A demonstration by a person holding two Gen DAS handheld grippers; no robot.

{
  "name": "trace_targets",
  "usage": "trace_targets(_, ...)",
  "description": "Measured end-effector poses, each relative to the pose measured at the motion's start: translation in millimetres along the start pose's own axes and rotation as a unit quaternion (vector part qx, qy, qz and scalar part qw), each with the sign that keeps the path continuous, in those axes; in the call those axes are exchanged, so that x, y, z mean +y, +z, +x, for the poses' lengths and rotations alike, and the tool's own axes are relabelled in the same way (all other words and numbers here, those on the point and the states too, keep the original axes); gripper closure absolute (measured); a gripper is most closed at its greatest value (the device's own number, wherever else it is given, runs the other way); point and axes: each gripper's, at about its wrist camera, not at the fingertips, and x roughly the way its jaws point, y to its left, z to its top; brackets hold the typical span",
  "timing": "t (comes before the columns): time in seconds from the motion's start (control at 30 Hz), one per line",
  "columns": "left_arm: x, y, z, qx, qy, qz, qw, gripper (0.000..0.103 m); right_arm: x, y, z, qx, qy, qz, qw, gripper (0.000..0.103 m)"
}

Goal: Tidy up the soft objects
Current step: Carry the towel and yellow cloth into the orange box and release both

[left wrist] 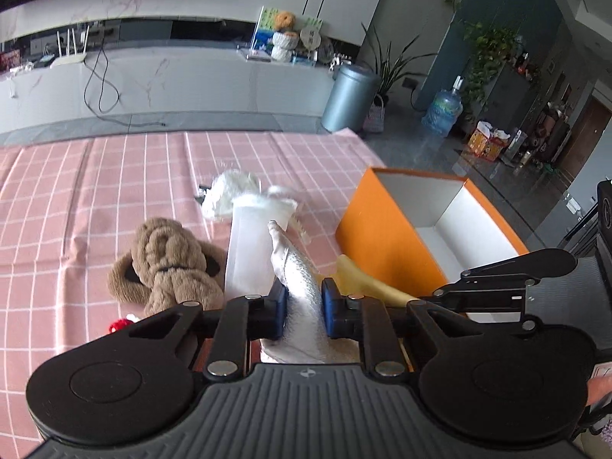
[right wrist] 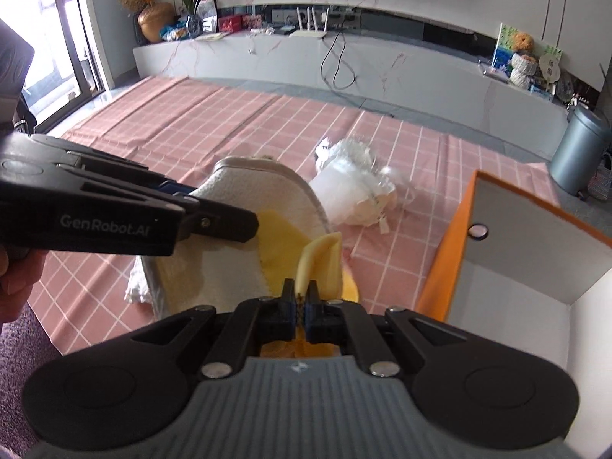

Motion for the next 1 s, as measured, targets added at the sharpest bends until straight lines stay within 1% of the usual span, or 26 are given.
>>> trace_targets(0.23,-16.2,12.6,-34.2,-0.049,0.018,0.024,0.9984,0.082,-6.1,3.8,-46.4,-0.052,-0.015,0.011,0.998,0.102)
trace_targets(0.3,-20.9,15.2,-42.6,-0.059,0.028,0.033,0.9973,0.082,-9.2,2.6,-61.0,-0.065,-0.018,0.017,0.998,0.102)
trace_targets(0.4,-28.9,16.9,-53.4,-0.073,0.033,0.042,0.9959,0.082,-14.0,-1.1,-83.7,-0.085,-0.027,0.026,0.996,0.102)
trace_targets(0.5,-40.3,17.8,-60.7,-0.085,0.032,0.053,0.9945,0.082,-18.7,-6.7,-103.0,-0.097,-0.041,0.029,0.994,0.102)
trace_targets(0.6,-57.9,19.2,-64.2,-0.092,0.016,0.066,0.9935,0.082,-26.3,-16.1,-119.2,-0.097,-0.064,0.031,0.993,0.102)
trace_targets(0.77,-96.6,18.8,-55.2,-0.089,-0.017,0.1,0.9908,0.082,-41.8,-40.0,-138.0,-0.086,-0.094,0.045,0.991,0.102)
trace_targets(0.9,-130.1,15.9,-36.0,-0.072,-0.036,0.133,0.9878,0.082,-57.0,-59.1,-146.9,-0.077,-0.111,0.06,0.989,0.102)
trace_targets(1.0,-151.6,13.7,-16.4,-0.054,-0.04,0.161,0.9847,0.082,-67.8,-73.2,-150.8,-0.069,-0.119,0.076,0.988,0.102)
